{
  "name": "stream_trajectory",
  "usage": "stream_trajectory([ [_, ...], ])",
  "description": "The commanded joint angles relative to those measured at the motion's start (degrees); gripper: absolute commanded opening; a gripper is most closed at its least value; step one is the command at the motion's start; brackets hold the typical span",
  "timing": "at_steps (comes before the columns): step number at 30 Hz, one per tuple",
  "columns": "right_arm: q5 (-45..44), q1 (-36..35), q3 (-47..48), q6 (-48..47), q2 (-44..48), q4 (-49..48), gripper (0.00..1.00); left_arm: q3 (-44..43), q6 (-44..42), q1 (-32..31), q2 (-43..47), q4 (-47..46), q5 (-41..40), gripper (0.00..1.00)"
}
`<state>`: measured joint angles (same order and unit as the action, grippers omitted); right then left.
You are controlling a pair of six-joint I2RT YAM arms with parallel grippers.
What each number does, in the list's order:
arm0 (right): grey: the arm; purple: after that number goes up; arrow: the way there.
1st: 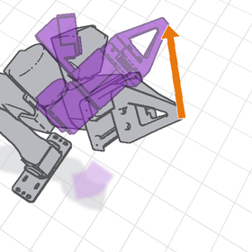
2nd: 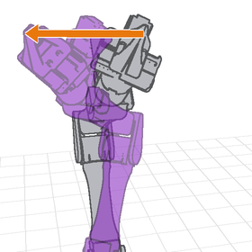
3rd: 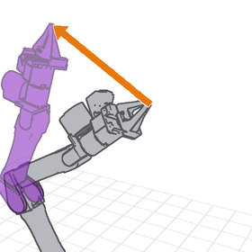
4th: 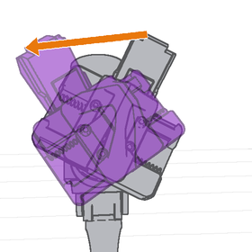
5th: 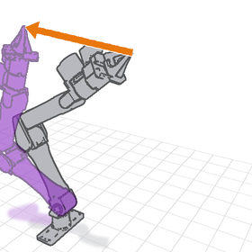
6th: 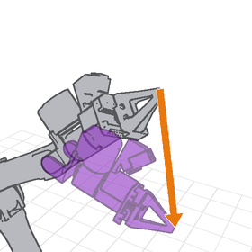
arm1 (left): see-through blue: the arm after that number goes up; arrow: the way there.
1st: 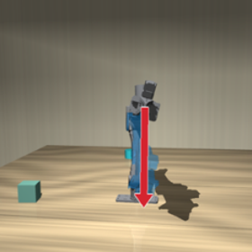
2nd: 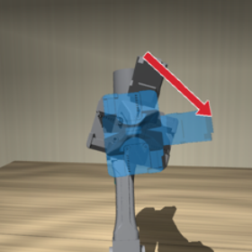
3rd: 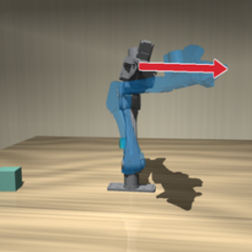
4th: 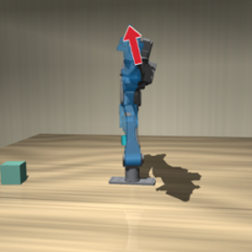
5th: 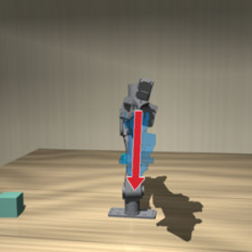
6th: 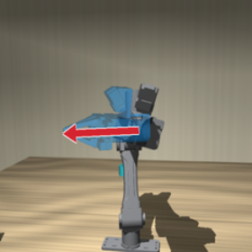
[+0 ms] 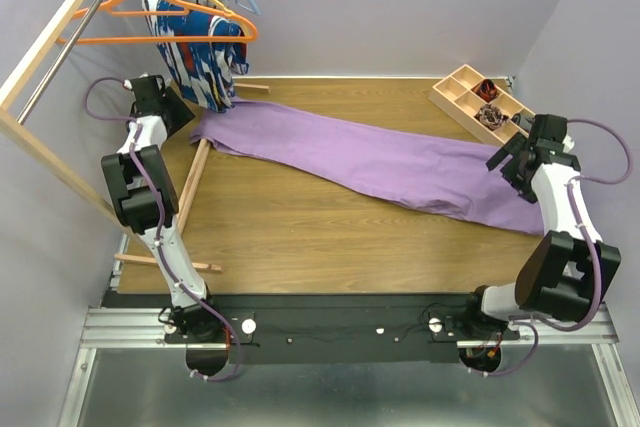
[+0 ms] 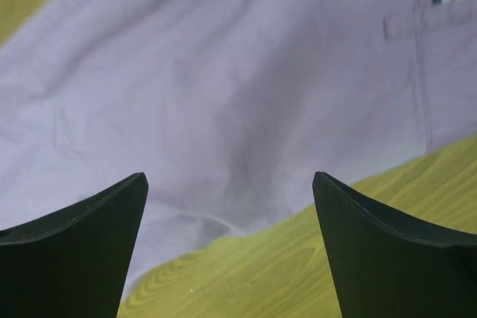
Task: Place the trousers on the hanger
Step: Fold the trousers
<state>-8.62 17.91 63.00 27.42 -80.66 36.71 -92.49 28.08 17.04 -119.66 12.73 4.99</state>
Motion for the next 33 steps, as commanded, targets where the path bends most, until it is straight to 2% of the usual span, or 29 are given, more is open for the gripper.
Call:
stream_trajectory([
  [1, 4.4, -0.3, -8.6, 4.6, 5.0, 0.5, 1.00, 3.6, -1.2, 0.6, 5.1, -1.5, 3.2, 0.71],
  [6, 5.5, -0.3, -12.9, 7.8, 7.6, 0.5, 1.00, 8.9, -0.4, 1.0, 8.1, -4.4, 4.6, 0.72],
  [16, 5.5, -0.3, -13.0, 7.3, 7.9, 0.6, 1.00, 14.3, 5.1, 1.1, 5.8, -9.7, 9.0, 0.71],
  [33, 6.0, -0.3, -13.2, 9.1, 9.1, 0.8, 0.99, 16.0, 17.3, 1.0, 2.2, -16.4, 7.8, 0.72],
])
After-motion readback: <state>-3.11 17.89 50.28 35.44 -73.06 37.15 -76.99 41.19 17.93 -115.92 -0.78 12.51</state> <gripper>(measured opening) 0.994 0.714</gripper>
